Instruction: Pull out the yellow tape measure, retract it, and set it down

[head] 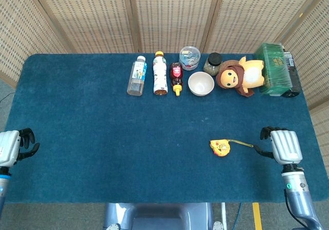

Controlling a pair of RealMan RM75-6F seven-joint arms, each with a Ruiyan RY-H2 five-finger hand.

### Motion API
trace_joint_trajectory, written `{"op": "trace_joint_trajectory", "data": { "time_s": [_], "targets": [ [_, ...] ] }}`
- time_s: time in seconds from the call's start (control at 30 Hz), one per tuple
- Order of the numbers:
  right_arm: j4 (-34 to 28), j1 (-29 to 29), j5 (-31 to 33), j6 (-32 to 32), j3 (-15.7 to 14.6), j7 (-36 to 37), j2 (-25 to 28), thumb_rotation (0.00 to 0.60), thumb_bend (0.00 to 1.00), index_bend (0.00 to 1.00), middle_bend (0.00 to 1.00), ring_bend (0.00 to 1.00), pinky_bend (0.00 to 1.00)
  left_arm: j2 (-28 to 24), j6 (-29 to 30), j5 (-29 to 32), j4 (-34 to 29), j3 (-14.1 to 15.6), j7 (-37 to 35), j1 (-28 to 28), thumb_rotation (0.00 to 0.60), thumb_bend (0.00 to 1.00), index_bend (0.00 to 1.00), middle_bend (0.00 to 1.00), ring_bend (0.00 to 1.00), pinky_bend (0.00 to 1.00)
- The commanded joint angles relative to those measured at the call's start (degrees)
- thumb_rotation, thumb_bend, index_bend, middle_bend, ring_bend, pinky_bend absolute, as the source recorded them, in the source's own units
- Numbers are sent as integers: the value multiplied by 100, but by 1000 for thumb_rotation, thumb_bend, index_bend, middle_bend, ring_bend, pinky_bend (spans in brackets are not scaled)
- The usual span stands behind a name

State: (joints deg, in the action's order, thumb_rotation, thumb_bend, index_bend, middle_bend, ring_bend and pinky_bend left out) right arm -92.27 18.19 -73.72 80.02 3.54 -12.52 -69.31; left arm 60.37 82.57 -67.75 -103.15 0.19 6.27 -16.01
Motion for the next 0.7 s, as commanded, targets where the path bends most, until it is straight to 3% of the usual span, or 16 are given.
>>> {"op": "trace_joint_trajectory", "data": {
  "time_s": [0.03, 0.3, 0.7],
  "targets": [
    [-113, -227, 53, 206, -42, -99, 121, 504, 248, 567, 560, 572, 519, 148, 407, -354, -51, 162, 206, 307, 600, 282, 640, 742, 612, 600],
    [-248, -758, 1, 603, -166, 42, 406, 499, 248, 567, 563, 572, 510, 96, 637, -726, -398, 352, 580, 659, 600, 282, 640, 737, 596, 577],
    [-171, -1025, -46, 586, -105, 395, 515, 503, 248, 596, 566, 572, 512, -78, 602, -834, -823, 206, 817, 778, 600, 282, 642, 732, 594, 569]
  ]
}}
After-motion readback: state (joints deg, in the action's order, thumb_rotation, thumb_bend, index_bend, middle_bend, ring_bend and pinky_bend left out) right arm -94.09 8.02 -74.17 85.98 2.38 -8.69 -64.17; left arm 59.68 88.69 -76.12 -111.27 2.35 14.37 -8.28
